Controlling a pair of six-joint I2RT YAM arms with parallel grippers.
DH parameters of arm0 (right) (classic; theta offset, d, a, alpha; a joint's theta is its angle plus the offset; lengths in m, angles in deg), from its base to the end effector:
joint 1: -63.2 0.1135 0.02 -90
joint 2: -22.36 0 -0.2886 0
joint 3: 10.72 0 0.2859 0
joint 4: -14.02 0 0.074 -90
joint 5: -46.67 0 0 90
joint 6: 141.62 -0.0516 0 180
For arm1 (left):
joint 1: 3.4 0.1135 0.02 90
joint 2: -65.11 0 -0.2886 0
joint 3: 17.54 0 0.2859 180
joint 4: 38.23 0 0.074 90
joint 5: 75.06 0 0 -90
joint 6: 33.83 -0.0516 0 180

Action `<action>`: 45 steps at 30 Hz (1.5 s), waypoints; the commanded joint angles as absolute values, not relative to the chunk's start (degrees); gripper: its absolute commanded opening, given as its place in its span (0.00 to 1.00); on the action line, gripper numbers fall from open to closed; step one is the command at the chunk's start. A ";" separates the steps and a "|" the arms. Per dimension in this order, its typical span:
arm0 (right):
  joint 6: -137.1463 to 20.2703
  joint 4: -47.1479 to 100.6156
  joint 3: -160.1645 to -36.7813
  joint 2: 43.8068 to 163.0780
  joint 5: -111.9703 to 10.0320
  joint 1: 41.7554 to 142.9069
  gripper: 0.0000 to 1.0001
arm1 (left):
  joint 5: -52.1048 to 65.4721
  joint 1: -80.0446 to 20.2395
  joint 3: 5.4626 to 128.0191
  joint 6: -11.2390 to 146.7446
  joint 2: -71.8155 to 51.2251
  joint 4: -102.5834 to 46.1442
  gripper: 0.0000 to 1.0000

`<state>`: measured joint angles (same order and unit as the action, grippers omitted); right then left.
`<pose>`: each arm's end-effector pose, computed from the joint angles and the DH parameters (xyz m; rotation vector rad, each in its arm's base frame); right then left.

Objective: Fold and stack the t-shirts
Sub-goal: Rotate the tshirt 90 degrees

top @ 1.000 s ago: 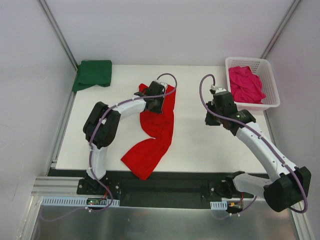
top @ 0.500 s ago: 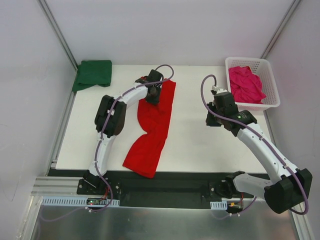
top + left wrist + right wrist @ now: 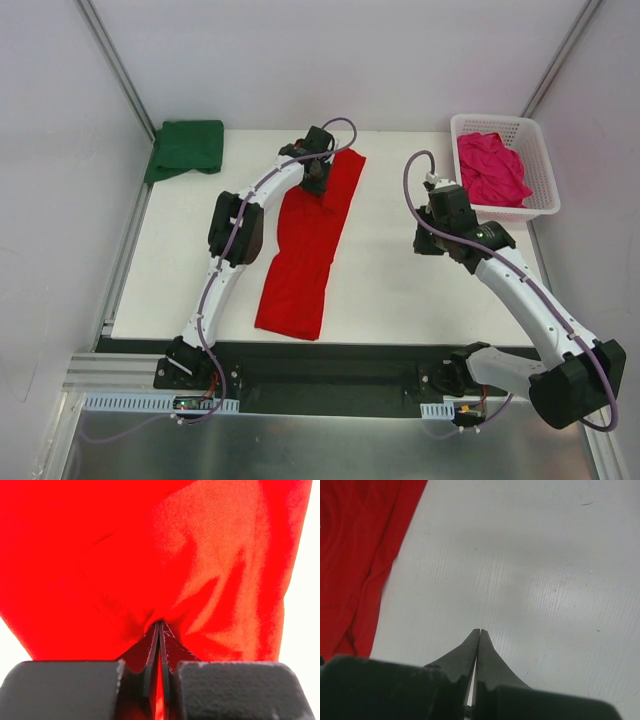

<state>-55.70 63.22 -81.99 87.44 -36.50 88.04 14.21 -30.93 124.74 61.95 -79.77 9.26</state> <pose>0.2514 0.1096 0.3206 -0.3583 2.2899 0.1176 0.5515 -0.2882 0.1702 0.4705 2.4188 -0.2715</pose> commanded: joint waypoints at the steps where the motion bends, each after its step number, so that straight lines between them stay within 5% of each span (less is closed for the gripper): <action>1: -56.72 64.46 -81.99 85.29 -35.16 88.08 0.01 | 12.75 -29.16 129.21 60.57 -83.68 11.94 0.00; 7: -56.81 64.99 -81.02 85.12 -35.15 88.17 0.02 | 10.04 -28.54 132.12 59.78 -81.86 10.28 0.01; 9: -56.90 64.64 -80.58 85.03 -35.15 88.08 0.01 | 8.80 -28.54 131.51 60.04 -79.74 9.13 0.12; 13: -57.33 63.50 -78.66 85.64 -36.38 88.17 0.02 | 6.07 -28.54 126.78 62.05 -69.84 6.33 0.66; 14: -57.68 62.97 -78.04 85.90 -37.17 88.25 0.06 | 5.37 -28.54 125.28 62.50 -67.80 5.71 0.92; 15: -57.95 61.83 -77.43 86.08 -38.74 88.43 0.08 | 5.10 -28.54 123.61 62.76 -65.78 4.92 0.99; 23: -65.06 52.44 -69.53 88.28 -42.88 96.24 0.27 | 7.91 -28.36 94.10 66.10 -41.35 -3.08 0.99; 31: -75.87 45.92 -65.29 88.98 -46.58 106.44 0.29 | 10.29 -28.36 65.10 72.59 -23.86 -8.71 0.99; 45: -90.55 27.65 -59.84 99.52 -49.39 121.47 0.42 | 12.75 -28.28 46.52 75.68 -10.13 -9.86 0.99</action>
